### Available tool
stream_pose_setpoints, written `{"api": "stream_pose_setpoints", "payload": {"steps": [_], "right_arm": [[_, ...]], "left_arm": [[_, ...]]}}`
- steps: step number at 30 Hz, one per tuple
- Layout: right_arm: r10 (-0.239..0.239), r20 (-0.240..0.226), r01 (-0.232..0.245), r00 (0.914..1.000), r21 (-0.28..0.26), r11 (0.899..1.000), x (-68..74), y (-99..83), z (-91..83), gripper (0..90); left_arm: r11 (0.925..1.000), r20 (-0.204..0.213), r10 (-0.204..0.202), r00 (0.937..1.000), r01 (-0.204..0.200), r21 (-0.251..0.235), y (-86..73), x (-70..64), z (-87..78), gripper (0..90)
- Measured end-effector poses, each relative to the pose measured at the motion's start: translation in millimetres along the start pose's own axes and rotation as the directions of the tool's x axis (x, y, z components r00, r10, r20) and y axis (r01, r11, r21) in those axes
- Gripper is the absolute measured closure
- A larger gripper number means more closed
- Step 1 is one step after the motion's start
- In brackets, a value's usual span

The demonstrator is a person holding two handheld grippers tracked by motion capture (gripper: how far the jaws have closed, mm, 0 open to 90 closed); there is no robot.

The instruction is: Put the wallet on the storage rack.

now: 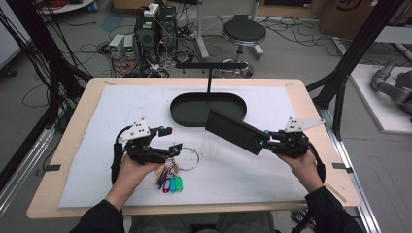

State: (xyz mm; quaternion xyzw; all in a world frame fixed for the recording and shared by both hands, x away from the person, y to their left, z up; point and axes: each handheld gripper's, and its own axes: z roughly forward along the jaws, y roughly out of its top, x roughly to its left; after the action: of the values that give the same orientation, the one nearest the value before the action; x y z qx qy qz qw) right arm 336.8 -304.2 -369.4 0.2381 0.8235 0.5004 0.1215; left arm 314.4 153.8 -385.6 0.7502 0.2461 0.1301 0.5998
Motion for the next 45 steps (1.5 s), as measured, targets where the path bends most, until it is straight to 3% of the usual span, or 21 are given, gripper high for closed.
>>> {"api": "stream_pose_setpoints", "payload": {"steps": [4,10,18,22,28,34,45], "right_arm": [[-0.022,0.026,0.022,0.9994,0.007,1.0,-6.1,14.2,6.8,75.9],[-0.037,0.065,0.035,0.9972,0.035,0.999,-15.6,34.7,19.7,75.9],[-0.067,0.097,0.062,0.993,0.06,0.996,-26.8,56.5,41.5,75.9],[-0.074,0.099,0.068,0.9923,0.063,0.996,-31.5,64.0,51.9,75.9],[-0.086,0.102,0.078,0.991,0.081,0.994,-40.5,76.1,79.4,75.8],[-0.069,0.117,0.059,0.9907,0.089,0.994,-51.1,77.2,104.1,75.8],[-0.051,0.137,0.032,0.9892,0.134,0.991,-66.2,76.1,148.3,75.8]], "left_arm": [[0.9999,-0.023,0.015,0.9996,-0.015,0.0,-1.6,-3.7,-9.4,25.9],[0.9965,-0.05,0.083,0.9953,-0.082,0.019,-10.9,-20.9,-23.2,25.9],[0.9962,-0.053,0.086,0.9949,-0.085,0.017,-19.2,-31.5,-28.9,25.9],[0.9961,-0.064,0.087,0.9941,-0.088,-0.013,-22.3,-35.1,-32.2,25.9],[0.9968,-0.073,0.072,0.9947,-0.075,-0.029,-26.0,-35.3,-34.9,25.9],[0.998,-0.069,0.051,0.9964,-0.053,-0.034,-30.9,-34.8,-33.5,25.9],[0.9972,-0.061,0.055,0.9966,-0.058,-0.046,-30.3,-36.9,-34.2,25.9]]}}
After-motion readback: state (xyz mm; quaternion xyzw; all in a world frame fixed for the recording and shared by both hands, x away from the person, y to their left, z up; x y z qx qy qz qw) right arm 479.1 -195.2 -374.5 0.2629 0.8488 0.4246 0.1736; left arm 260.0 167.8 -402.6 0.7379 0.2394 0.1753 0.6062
